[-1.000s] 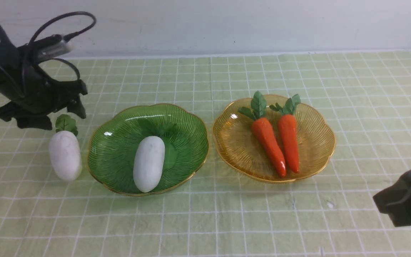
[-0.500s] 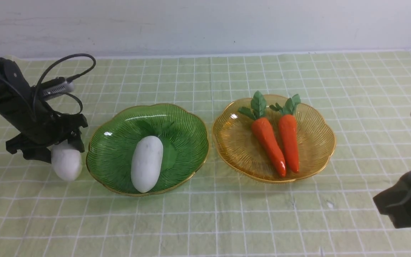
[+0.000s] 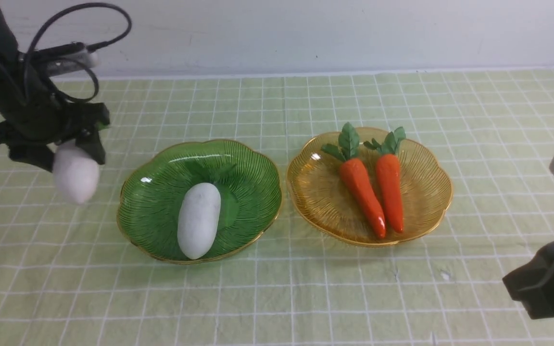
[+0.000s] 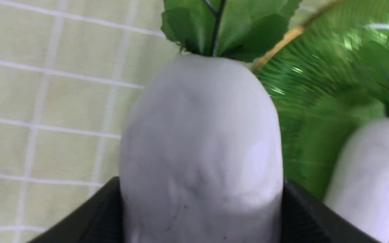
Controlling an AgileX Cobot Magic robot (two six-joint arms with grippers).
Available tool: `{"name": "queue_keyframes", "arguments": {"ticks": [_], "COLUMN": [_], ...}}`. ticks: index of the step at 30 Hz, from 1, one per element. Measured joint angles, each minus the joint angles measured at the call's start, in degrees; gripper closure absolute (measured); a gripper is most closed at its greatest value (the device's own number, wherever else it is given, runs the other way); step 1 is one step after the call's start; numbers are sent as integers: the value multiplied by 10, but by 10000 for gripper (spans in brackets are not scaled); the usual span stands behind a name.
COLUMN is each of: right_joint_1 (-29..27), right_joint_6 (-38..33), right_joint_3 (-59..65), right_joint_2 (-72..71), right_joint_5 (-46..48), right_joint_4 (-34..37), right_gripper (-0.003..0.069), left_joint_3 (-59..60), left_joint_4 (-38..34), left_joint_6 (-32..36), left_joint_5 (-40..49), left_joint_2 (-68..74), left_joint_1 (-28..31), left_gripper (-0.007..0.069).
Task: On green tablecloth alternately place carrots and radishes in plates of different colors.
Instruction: 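Pick up the white radish and place it in the left plate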
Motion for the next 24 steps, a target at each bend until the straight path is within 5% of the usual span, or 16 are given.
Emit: {"name": "queue_keyframes", "arguments": {"ticks": [10,24], "right_joint_1": [0,0], "right_joint_6": [0,19], "right_joint_3": [0,0], "right_joint_2": [0,-65], "right_joint_5": [-2,-35], "right_joint_4": [1,0], "right_gripper": [673,673], "left_joint_3": [0,0], "left_joint_4": [-13,-10], "left_joint_6": [9,10], "left_joint_5": [6,43], "left_joint_2": [65,63], "left_joint_1": [-103,-109], "left_gripper": [138,86]}}
